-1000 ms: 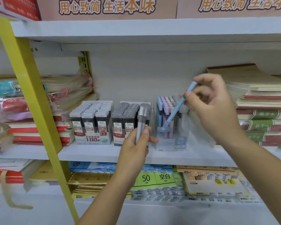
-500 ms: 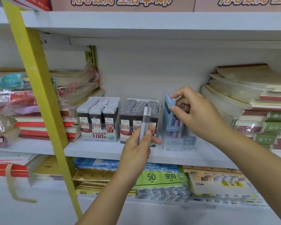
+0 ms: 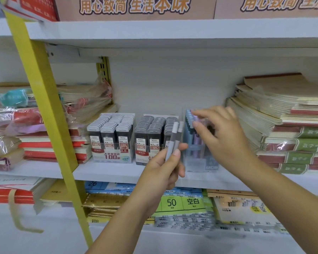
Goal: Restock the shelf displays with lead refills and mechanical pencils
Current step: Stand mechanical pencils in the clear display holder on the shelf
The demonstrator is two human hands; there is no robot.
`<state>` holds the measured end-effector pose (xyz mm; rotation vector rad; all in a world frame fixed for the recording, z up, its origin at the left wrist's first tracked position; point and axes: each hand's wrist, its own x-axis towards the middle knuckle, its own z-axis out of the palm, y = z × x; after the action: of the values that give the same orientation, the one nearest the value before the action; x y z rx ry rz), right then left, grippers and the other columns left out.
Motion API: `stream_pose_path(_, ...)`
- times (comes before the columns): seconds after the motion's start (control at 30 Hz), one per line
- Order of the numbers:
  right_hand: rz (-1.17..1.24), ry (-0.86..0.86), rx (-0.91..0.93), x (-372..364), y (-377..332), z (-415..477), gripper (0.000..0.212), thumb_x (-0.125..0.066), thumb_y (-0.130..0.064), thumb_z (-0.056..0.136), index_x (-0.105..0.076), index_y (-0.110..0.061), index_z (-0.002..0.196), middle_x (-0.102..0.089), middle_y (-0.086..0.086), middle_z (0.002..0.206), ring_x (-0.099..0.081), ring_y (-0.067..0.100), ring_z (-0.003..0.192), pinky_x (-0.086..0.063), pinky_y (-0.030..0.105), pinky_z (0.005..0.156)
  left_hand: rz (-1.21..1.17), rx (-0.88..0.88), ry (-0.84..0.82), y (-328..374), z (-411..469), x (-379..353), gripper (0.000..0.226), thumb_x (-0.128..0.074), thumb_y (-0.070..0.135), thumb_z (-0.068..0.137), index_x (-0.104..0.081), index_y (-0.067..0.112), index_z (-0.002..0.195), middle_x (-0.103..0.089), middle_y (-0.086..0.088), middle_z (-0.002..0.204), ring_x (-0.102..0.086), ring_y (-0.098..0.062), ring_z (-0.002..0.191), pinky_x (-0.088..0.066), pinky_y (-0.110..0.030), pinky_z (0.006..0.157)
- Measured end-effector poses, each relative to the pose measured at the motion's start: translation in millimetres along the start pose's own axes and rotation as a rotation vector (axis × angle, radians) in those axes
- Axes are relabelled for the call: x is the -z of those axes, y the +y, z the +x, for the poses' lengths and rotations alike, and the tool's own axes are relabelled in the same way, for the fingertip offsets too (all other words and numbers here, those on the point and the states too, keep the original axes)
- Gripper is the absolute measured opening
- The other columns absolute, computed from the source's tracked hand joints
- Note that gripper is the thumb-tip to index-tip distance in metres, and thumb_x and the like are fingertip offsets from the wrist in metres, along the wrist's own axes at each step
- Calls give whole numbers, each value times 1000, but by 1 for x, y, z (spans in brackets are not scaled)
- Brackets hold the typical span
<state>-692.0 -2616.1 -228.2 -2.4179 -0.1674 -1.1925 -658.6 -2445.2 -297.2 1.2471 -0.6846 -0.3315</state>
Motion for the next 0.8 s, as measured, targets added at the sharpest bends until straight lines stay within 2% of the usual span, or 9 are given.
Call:
stream_pose_path(0.03, 231, -44, -77, 3, -5, -6, 25, -64, -24, 91, -65, -31, 115, -67, -9, 93, -53, 9, 87, -39, 7, 75, 2, 2, -22, 0, 1, -3, 26, -53, 47, 98, -69, 41, 116, -57, 6, 68, -26, -7, 46, -29, -16, 45)
stream_pose_path(0.1, 606, -149, -231, 5, -14, -14, 26, -66, -16, 89, -65, -33, 108, -72, -9, 80, -65, 6, 73, -49, 12, 66, 18, 10, -52, 0, 2, -10, 25, -50, 42, 102, -69, 40, 117, -57, 6, 68, -27, -7, 47, -29, -16, 46)
stream_pose_path(0.17, 718, -136, -312, 9, -15, -19, 23, -66, -10, 89, -65, -27, 103, -73, -6, 75, -69, 7, 69, -51, 18, 65, 36, 19, -61, -2, 3, -17, 24, -49, 40, 103, -70, 39, 116, -61, 5, 71, -30, -7, 48, -31, -17, 46)
stream_pose_path(0.23, 706, -1, -312, 21, -12, -17, 18, -66, -10, 90, -63, -24, 100, -73, -1, 77, -69, 11, 71, -50, 20, 64, 81, 28, -25, -4, 4, -22, 23, -47, 43, 103, -70, 42, 111, -66, 6, 75, -36, -6, 49, -33, -18, 46)
stream_pose_path(0.37, 526, 268, -126, 52, 8, -5, 22, -59, -11, 93, -53, -31, 101, -66, -5, 82, -67, 13, 74, -53, 23, 62, 259, 20, 106, -9, 7, -23, 26, -41, 45, 104, -65, 55, 103, -63, 11, 72, -36, -3, 45, -34, -16, 44)
stream_pose_path(0.47, 316, 226, -51, 52, 21, 0, 21, -60, -15, 92, -53, -30, 106, -62, -5, 89, -63, 15, 80, -53, 29, 68, 345, 8, 155, -14, 10, -22, 24, -40, 47, 104, -62, 58, 105, -60, 14, 71, -40, 1, 48, -36, -18, 52)
stream_pose_path(0.6, 179, 70, -17, 35, 32, -1, 24, -61, -14, 92, -50, -31, 105, -59, -16, 87, -58, 1, 80, -45, 12, 66, 313, 6, 166, -18, 15, -22, 26, -41, 44, 105, -64, 54, 105, -58, 13, 70, -40, 0, 48, -34, -16, 50)
stream_pose_path(0.7, 138, -5, -38, 25, 38, -6, 25, -62, -16, 92, -50, -33, 105, -59, -17, 85, -58, -1, 83, -44, 10, 67, 274, 8, 187, -20, 17, -21, 28, -40, 40, 106, -66, 49, 102, -59, 11, 69, -36, -2, 47, -32, -15, 45)
stream_pose_path(0.8, 173, -14, -48, 22, 41, -9, 24, -62, -16, 91, -51, -34, 103, -61, -15, 84, -58, 1, 80, -44, 10, 66, 300, -10, 207, -21, 19, -19, 27, -40, 42, 106, -65, 50, 100, -60, 12, 70, -37, -2, 48, -32, -16, 47)
